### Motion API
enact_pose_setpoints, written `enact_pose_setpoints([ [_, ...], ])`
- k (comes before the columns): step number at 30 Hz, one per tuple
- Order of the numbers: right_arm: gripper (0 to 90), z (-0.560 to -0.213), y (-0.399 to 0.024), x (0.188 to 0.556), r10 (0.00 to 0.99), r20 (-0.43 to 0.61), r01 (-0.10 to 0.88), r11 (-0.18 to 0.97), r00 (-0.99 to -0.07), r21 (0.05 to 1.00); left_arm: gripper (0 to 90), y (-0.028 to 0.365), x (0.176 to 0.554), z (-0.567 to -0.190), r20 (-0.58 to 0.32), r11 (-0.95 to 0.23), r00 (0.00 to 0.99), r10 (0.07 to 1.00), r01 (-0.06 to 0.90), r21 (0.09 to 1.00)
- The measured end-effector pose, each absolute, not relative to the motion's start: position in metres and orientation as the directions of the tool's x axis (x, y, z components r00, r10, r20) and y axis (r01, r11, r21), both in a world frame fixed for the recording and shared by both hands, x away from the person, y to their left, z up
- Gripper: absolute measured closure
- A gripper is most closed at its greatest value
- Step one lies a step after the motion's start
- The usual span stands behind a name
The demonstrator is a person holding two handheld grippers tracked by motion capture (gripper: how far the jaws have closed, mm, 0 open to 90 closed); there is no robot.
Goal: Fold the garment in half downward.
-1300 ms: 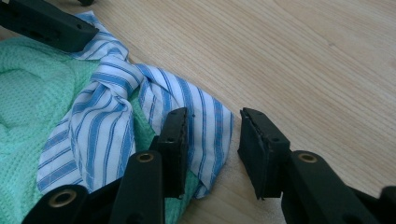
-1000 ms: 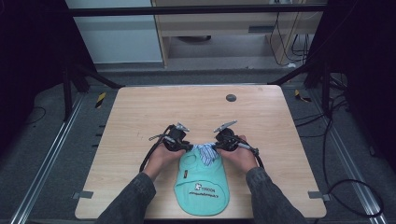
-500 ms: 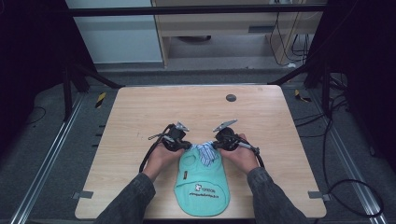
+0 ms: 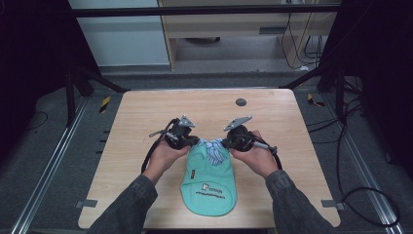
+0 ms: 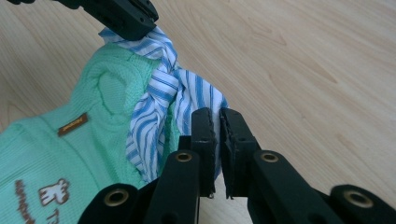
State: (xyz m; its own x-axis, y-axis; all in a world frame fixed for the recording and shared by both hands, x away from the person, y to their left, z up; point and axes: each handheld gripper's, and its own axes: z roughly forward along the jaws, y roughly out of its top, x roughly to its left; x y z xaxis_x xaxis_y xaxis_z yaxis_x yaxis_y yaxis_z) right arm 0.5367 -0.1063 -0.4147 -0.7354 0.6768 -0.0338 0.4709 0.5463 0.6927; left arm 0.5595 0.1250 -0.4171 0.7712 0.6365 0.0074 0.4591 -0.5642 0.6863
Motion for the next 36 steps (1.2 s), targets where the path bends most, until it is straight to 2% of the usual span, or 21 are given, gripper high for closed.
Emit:
enact_pose_setpoints([
  [19, 84.7, -0.392, -0.115, 0.537, 0.650, -0.105, 0.420, 0.596, -0.752, 0.684, 85.1, 0.120, 0.556, -0.389, 0.065, -0.607, 0.802, 0.594, 0.394, 0.690],
  [36, 84.6, -0.377, -0.111, 0.541, 0.636, -0.145, 0.398, 0.627, -0.758, 0.670, 85.0, 0.120, 0.561, -0.378, 0.071, -0.607, 0.803, 0.592, 0.386, 0.695],
])
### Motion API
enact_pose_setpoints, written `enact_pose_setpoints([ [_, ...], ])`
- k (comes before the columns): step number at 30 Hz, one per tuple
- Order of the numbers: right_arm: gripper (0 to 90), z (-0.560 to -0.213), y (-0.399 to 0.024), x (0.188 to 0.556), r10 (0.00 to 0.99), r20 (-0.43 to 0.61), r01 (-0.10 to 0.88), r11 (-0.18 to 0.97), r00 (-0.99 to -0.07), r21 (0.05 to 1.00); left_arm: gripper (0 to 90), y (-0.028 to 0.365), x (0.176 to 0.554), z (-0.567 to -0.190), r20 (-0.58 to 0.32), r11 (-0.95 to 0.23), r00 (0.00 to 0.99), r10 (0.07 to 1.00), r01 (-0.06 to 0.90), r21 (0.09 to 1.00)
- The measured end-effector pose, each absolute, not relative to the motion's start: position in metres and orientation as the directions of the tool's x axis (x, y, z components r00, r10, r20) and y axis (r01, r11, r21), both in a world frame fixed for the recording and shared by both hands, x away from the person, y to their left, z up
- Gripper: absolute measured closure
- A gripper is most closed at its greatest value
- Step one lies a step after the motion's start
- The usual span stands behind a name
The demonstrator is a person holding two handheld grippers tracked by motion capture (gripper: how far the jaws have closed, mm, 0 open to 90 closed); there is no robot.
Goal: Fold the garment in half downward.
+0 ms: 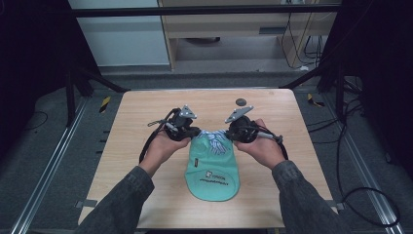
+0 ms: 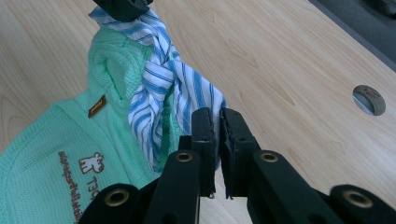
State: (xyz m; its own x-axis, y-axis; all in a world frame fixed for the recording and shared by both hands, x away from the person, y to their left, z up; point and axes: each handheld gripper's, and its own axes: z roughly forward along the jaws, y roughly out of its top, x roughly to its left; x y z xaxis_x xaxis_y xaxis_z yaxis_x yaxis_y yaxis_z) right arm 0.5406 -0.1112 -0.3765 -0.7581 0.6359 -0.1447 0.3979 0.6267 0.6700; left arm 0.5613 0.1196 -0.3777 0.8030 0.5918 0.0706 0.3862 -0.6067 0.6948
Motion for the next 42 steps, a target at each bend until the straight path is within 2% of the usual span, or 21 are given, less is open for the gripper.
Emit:
enact_pose_setpoints([
  [42, 84.8, -0.361, -0.114, 0.544, 0.640, -0.168, 0.380, 0.625, -0.750, 0.682, 85.0, 0.114, 0.569, -0.360, 0.106, -0.610, 0.795, 0.597, 0.364, 0.704],
])
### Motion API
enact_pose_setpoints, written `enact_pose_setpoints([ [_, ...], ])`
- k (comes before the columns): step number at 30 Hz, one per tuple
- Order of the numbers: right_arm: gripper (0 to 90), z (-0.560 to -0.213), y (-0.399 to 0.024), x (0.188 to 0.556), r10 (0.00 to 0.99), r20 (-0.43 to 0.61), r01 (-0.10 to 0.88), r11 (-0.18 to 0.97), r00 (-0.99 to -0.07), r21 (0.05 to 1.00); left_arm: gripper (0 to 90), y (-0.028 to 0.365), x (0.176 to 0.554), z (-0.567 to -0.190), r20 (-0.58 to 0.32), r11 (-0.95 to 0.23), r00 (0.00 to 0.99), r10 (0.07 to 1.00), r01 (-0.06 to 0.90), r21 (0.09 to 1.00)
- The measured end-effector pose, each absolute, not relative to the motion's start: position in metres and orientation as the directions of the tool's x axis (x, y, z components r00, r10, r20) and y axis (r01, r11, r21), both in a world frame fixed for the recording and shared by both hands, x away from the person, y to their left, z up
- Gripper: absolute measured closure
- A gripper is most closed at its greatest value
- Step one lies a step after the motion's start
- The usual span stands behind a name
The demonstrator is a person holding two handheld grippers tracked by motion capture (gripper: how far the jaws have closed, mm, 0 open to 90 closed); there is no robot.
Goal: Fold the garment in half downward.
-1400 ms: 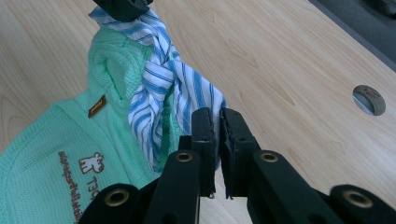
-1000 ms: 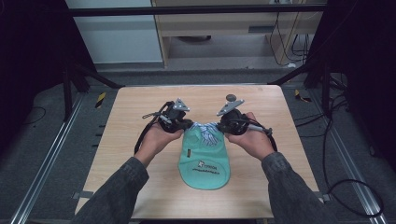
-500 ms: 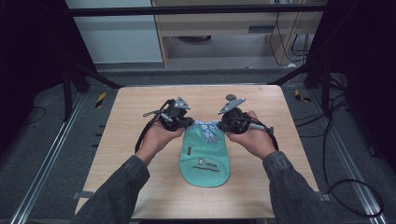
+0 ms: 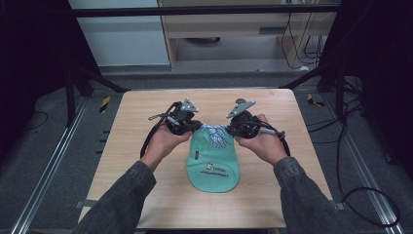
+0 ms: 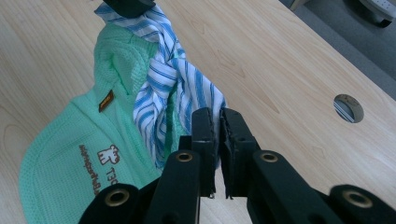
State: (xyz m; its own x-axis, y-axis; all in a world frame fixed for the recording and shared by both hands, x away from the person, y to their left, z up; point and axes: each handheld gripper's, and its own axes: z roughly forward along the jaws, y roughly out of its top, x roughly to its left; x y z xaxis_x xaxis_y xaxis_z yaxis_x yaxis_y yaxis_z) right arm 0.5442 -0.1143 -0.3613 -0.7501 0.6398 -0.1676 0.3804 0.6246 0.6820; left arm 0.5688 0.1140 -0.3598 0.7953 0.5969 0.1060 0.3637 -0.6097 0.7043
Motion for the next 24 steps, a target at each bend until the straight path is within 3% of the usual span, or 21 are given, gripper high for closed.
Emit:
enact_pose_setpoints([
  [24, 85.0, -0.356, -0.116, 0.557, 0.651, -0.187, 0.363, 0.612, -0.736, 0.702, 85.0, 0.108, 0.581, -0.352, 0.150, -0.619, 0.778, 0.610, 0.350, 0.703],
])
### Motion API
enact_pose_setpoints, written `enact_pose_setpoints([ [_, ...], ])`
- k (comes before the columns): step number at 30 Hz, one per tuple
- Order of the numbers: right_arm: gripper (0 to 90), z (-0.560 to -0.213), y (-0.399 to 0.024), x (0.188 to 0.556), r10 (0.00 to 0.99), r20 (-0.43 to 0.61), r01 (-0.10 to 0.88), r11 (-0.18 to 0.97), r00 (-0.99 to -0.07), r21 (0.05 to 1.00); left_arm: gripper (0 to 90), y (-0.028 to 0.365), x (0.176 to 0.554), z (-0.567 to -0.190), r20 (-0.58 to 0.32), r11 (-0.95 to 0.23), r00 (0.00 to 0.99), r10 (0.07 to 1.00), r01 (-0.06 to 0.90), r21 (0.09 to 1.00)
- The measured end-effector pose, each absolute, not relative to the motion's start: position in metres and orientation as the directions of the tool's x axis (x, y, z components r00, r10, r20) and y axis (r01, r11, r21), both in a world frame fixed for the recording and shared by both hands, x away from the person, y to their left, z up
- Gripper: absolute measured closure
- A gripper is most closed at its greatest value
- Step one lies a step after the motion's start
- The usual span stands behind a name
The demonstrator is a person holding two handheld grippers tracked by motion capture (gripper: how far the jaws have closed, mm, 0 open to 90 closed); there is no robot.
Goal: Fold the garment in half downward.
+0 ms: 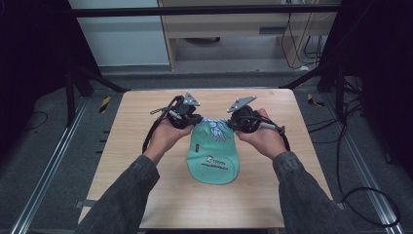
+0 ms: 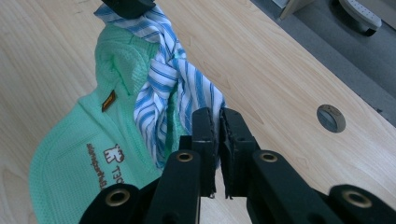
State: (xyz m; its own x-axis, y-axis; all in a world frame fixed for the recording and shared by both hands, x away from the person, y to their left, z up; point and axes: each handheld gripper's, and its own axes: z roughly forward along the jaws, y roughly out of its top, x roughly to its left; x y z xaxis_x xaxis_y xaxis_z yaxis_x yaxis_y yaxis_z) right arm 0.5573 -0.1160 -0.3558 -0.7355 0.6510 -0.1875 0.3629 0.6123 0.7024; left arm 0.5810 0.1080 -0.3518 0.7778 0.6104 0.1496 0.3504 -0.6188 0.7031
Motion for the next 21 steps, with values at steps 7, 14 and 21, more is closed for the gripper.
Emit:
enact_pose_setpoints([
  [7, 85.0, -0.368, -0.116, 0.559, 0.645, -0.193, 0.363, 0.623, -0.739, 0.693, 85.0, 0.106, 0.580, -0.363, 0.155, -0.631, 0.781, 0.605, 0.352, 0.691],
  [14, 85.0, -0.378, -0.119, 0.555, 0.647, -0.185, 0.367, 0.618, -0.739, 0.695, 85.0, 0.103, 0.573, -0.370, 0.167, -0.644, 0.787, 0.593, 0.340, 0.685],
  [21, 85.0, -0.383, -0.120, 0.551, 0.643, -0.179, 0.365, 0.618, -0.745, 0.697, 85.0, 0.103, 0.568, -0.375, 0.170, -0.647, 0.791, 0.588, 0.334, 0.685],
])
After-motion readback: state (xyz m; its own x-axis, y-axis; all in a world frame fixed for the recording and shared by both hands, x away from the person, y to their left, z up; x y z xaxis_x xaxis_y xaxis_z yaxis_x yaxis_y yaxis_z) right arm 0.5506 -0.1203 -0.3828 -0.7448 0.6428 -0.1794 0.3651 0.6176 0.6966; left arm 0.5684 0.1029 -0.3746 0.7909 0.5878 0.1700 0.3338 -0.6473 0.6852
